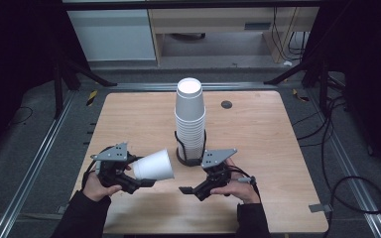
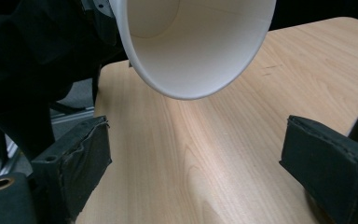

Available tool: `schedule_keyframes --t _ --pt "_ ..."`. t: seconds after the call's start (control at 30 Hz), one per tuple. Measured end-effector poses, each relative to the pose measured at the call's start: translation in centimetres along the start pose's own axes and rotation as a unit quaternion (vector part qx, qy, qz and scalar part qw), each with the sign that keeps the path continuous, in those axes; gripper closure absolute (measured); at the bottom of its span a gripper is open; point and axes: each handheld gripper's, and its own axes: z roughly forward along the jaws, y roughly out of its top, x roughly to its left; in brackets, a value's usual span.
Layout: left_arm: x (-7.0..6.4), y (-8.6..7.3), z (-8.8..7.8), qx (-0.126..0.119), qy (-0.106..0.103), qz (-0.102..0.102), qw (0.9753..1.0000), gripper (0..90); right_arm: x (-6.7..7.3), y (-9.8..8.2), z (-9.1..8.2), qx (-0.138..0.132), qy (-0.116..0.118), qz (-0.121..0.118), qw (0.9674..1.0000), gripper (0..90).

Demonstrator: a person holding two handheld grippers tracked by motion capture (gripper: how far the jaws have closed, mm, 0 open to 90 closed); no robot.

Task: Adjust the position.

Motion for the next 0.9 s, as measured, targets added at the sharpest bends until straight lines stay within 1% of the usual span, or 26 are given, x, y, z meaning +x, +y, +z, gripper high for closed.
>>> schedule_keyframes --t 0.03,0.17,0.2,0.23,0.33,0.37,0.47,0.53,0.63,0.77,0.9 --pt "-0.1 0.0 0.2 0.003 -0.003 0.001 1.0 21.1 0.0 -0.3 0.1 -0.006 0.001 0.006 1.0 7.9" --pt "-0.3 0.1 0.8 0.009 -0.009 0.006 0.9999 21.1 0.0 -0.6 0.1 -0.016 0.005 0.011 0.9998 7.6" --pt "-0.3 0.1 0.9 0.01 -0.009 0.007 0.9999 21.1 0.0 -0.6 0.1 -0.02 0.009 0.012 0.9997 7.5" --pt "-0.4 0.1 1.1 0.013 -0.014 0.009 0.9998 21.1 0.1 -0.6 0.1 -0.028 0.015 0.014 0.9994 7.5" --pt "-0.5 0.1 1.4 0.016 -0.017 0.01 0.9997 21.0 0.1 -0.5 0.1 -0.033 0.02 0.015 0.9991 7.6" --pt "-0.7 0.1 1.8 0.02 -0.023 0.013 0.9995 21.0 0.2 -0.5 0.1 -0.038 0.027 0.016 0.9988 7.6" --pt "-0.9 0.2 2.0 0.022 -0.025 0.017 0.9993 21.0 0.2 -0.5 0.3 -0.037 0.029 0.015 0.9988 7.7" --pt "-1.0 0.2 2.2 0.022 -0.031 0.017 0.9991 21.0 0.3 -0.5 0.5 -0.037 0.037 0.015 0.9985 7.7" --pt "-1.1 0.2 2.4 0.025 -0.034 0.019 0.9989 21.1 0.3 -0.5 0.7 -0.042 0.047 0.016 0.9979 7.7" --pt "-1.2 0.2 2.8 0.028 -0.042 0.021 0.9985 21.1 0.3 -0.4 0.9 -0.043 0.052 0.016 0.9976 7.6" --pt "-1.3 0.1 2.9 0.03 -0.04 0.022 0.9985 21.1 0.4 -0.3 1.1 -0.047 0.058 0.017 0.997 7.5"
